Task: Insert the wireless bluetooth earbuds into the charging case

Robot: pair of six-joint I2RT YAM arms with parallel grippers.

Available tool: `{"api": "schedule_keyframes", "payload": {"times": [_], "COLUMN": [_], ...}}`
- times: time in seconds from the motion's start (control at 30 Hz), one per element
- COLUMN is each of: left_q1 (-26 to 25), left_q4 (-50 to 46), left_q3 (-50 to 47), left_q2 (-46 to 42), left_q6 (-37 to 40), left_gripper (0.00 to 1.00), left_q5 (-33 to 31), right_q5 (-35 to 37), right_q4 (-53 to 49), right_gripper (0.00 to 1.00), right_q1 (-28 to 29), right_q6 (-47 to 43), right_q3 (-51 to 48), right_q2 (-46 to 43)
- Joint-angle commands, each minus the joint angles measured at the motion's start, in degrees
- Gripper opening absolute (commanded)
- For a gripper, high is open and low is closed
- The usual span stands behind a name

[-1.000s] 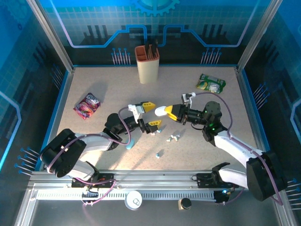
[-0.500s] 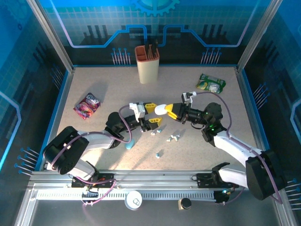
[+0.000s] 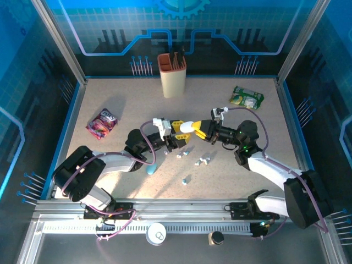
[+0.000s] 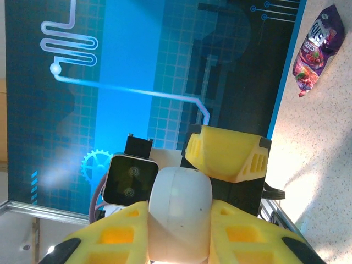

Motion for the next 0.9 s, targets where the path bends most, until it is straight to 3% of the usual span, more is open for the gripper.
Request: {"api": "schedule_keyframes", "payload": {"times": [0.0, 0.33, 0.57, 0.7, 0.87], "left_q1": [-0.7, -0.8, -0.7, -0.8, -0.7], "left_q4": [2.0, 2.0, -2.4, -4.6, -6.3], "left_q3": [1.4, 0.9, -0.2, -1.4, -3.3], "left_q2": [0.5, 0.2, -0.5, -1.2, -2.2], "left_q6": [-0.3, -0.4, 2.0, 2.1, 1.8], "left_gripper": [0.44, 0.34, 0.34, 0.35, 0.35], "left_q5": [1.5, 1.4, 2.4, 3.2, 5.2], "right_q5": [0.1, 0.3, 0.5, 2.1, 6.2], "right_q4": [2.0, -1.3, -11.6, -29.8, -61.6], "right_gripper": [0.22, 0.29, 0.67, 0.75, 0.79], "right_q1": [0.8, 0.9, -0.5, -2.6, -5.3], "right_q6": [0.3, -1.2, -9.5, -24.0, -58.0], "right_q3": [-0.7, -0.5, 1.2, 3.9, 13.1], "right_q2": [0.6, -0.1, -4.8, -10.0, -13.8]}}
